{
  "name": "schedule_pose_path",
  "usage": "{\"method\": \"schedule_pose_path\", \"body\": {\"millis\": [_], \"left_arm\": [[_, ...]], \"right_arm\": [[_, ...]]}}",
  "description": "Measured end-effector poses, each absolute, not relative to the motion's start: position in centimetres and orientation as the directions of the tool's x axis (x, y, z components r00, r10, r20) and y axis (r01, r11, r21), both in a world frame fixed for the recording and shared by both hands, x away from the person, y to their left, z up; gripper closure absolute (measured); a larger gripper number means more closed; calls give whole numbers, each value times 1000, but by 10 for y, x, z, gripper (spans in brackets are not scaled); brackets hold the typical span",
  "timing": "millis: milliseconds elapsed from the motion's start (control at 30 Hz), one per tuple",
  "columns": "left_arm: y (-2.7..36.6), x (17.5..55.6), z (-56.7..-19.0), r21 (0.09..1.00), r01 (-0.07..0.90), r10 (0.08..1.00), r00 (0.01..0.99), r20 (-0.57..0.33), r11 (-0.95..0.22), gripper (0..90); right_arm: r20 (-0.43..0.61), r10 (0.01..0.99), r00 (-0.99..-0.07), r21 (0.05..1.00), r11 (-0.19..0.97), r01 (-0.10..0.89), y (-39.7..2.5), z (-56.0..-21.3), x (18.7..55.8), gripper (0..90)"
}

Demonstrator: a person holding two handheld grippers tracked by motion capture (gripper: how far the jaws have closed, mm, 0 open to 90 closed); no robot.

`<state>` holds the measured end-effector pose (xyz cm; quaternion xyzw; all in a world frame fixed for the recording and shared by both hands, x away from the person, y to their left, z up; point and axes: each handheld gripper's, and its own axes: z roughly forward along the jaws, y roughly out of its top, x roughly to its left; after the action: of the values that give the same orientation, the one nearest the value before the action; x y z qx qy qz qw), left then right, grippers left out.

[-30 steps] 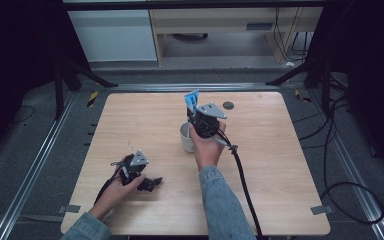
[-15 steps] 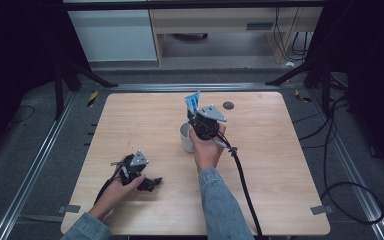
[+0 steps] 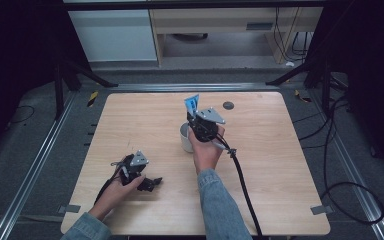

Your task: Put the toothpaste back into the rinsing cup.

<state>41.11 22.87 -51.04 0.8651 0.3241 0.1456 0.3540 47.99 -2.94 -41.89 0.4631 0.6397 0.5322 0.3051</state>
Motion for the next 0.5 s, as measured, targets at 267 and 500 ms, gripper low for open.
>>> {"method": "schedule_pose_path", "body": {"millis": [267, 500], "left_arm": [[229, 411, -510, 707, 458, 664, 747, 22, -539, 0], [229, 411, -510, 707, 458, 664, 747, 22, -539, 0]], "right_arm": [[94, 919, -382, 963, 13, 268, -27, -425, 478, 729], [99, 916, -390, 961, 14, 276, -22, -430, 477, 728]]}}
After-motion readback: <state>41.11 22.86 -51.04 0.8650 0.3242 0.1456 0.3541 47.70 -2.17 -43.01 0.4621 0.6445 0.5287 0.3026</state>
